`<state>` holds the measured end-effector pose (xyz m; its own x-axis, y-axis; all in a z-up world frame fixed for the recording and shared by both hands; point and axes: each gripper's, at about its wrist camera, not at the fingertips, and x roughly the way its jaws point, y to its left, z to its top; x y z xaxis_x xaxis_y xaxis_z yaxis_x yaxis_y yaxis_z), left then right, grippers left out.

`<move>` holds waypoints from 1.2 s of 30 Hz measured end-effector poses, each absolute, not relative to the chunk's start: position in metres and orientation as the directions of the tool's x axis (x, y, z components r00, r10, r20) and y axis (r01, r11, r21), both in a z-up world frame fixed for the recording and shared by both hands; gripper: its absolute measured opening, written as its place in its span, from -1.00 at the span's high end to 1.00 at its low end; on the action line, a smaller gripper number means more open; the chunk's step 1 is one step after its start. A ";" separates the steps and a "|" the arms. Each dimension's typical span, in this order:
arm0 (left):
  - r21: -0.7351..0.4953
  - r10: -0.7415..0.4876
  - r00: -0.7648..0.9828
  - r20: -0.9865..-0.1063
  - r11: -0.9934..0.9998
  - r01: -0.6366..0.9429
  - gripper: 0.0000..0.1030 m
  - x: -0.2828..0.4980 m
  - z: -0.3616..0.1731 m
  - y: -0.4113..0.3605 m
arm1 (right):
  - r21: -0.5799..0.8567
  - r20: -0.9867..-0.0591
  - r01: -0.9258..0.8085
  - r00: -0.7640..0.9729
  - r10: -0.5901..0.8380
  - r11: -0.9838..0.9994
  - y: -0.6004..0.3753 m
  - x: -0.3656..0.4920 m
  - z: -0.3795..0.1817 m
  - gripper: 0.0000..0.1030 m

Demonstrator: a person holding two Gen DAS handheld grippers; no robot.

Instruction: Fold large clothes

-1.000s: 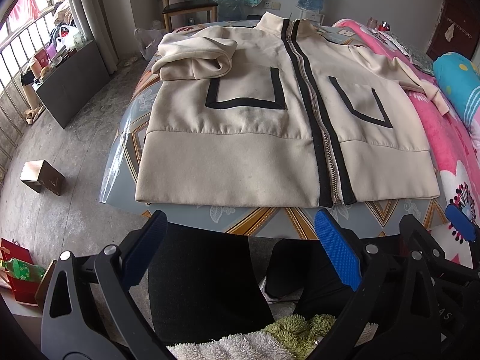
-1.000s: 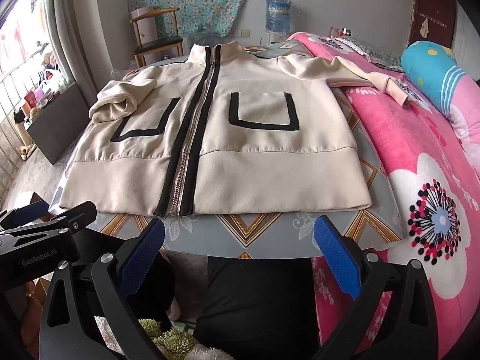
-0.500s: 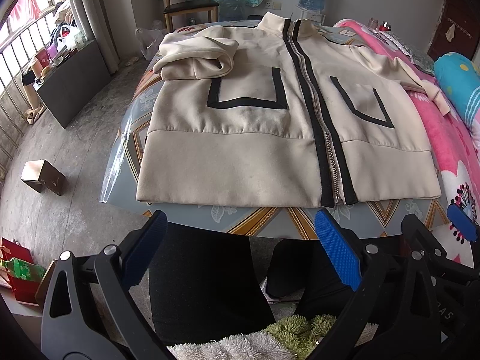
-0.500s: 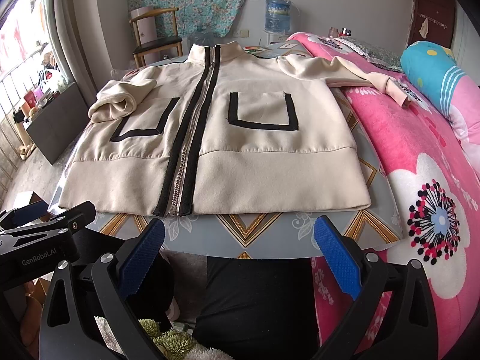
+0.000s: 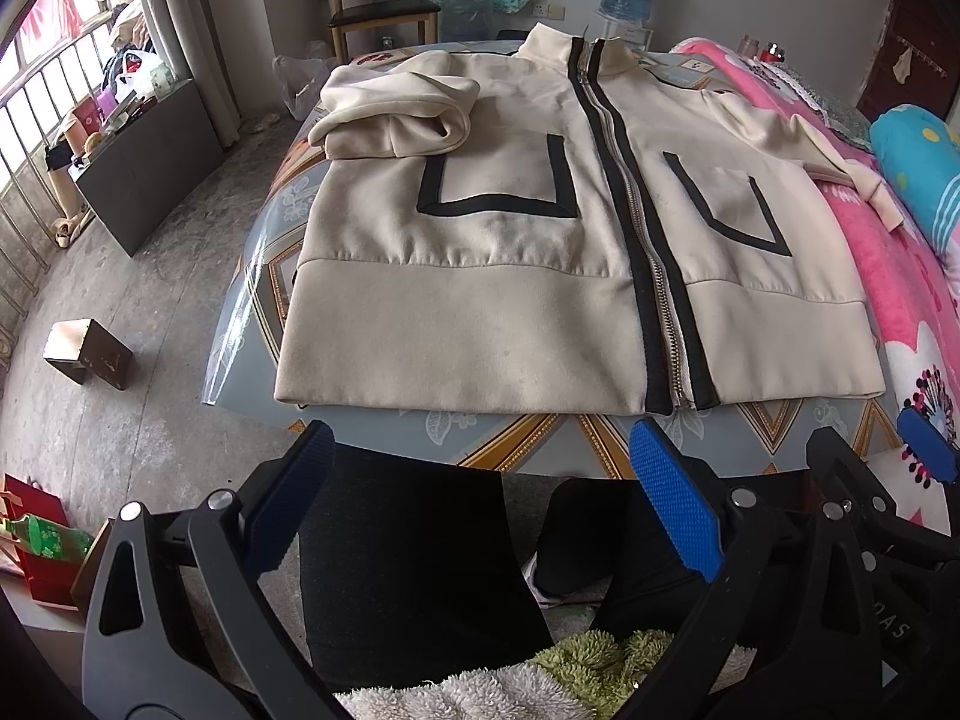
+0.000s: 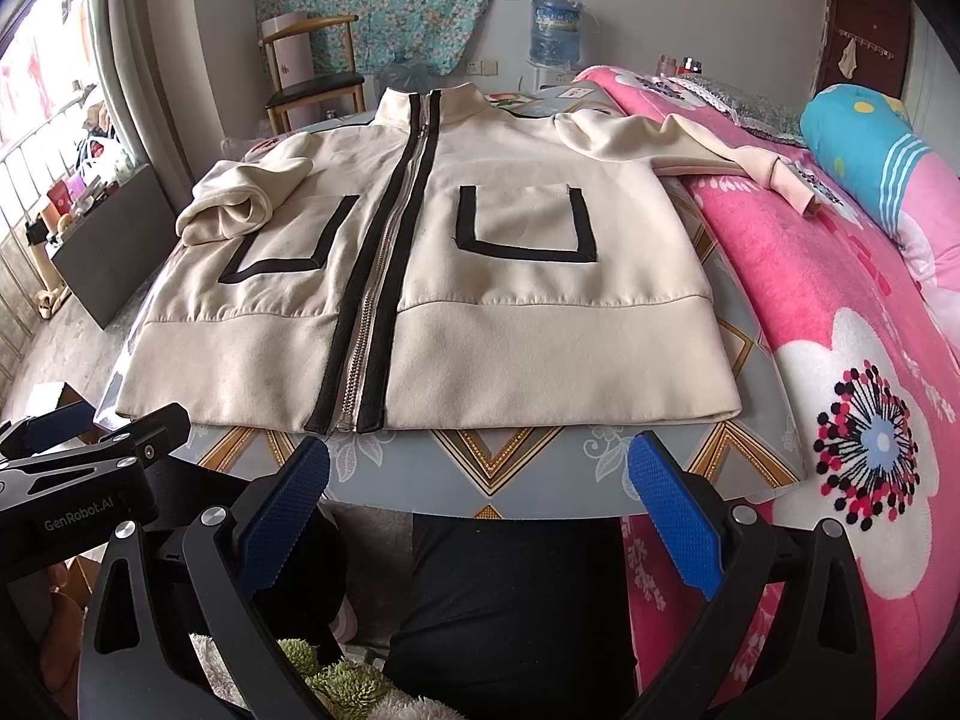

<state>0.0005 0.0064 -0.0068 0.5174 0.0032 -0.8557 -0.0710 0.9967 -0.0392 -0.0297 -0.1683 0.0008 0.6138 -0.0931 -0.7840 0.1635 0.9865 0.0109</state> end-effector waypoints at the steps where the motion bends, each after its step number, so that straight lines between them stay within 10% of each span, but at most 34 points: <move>1: -0.039 0.003 0.518 -0.856 0.997 -0.071 -0.85 0.001 -0.007 0.006 | 0.010 -0.784 0.163 0.614 -0.093 0.987 -0.169 -0.030 0.001 -0.89; 36: -0.040 -0.031 0.537 -0.843 0.999 -0.005 -0.85 0.009 -0.007 0.022 | -0.075 -0.732 0.247 0.645 -0.222 0.966 -0.175 -0.025 0.034 -0.89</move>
<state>0.0087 0.0225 -0.0072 0.5369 -0.0310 -0.8431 -0.0046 0.9992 -0.0397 -0.0247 -0.1748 0.0338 0.6447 -0.2218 -0.7316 0.2473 0.9660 -0.0750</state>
